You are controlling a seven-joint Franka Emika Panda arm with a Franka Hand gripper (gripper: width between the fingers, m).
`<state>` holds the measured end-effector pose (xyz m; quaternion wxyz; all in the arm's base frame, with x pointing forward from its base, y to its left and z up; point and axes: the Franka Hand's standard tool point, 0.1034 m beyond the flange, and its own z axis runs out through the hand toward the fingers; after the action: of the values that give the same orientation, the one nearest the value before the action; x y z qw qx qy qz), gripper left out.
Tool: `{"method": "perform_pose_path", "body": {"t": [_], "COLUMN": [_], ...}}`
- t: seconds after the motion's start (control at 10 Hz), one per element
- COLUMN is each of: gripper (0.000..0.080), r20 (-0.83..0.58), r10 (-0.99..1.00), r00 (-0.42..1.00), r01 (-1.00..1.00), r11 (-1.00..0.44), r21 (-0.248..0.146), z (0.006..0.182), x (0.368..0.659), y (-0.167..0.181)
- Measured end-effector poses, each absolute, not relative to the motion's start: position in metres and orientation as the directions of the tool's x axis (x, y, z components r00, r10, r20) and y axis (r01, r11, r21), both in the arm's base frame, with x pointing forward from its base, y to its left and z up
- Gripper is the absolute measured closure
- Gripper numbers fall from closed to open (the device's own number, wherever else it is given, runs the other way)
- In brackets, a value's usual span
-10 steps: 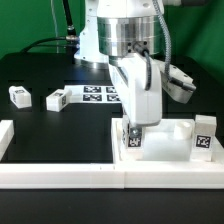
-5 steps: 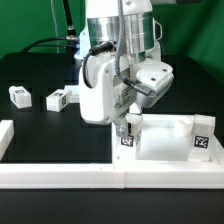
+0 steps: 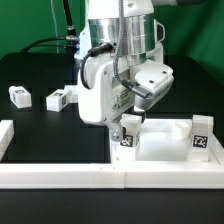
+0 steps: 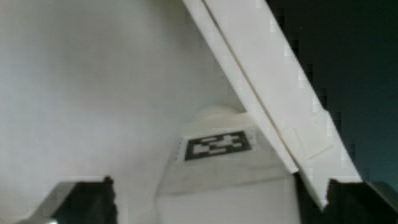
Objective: Assemble square table
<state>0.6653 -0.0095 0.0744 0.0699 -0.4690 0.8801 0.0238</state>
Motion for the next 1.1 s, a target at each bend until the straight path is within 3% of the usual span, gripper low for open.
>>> {"method": "perform_pose_path", "body": {"t": [0.2,0.4,1.1], "gripper": [0.0163,0.0152,0.0151], "r20": [-0.172,-0.186,-0.177], "r10": [-0.835,-0.844,-0.85], "r00": [-0.523,-0.503,-0.496], "r01": [-0.843,-0.855,-0.861], "r11": [0.537,0.517,0.508], "r21": [-0.042,-0.032,-0.024], "z": [0.099,0.114,0.107], "x": [0.668,0.666,0.663], "y": [0.018,0.032,0.034]}}
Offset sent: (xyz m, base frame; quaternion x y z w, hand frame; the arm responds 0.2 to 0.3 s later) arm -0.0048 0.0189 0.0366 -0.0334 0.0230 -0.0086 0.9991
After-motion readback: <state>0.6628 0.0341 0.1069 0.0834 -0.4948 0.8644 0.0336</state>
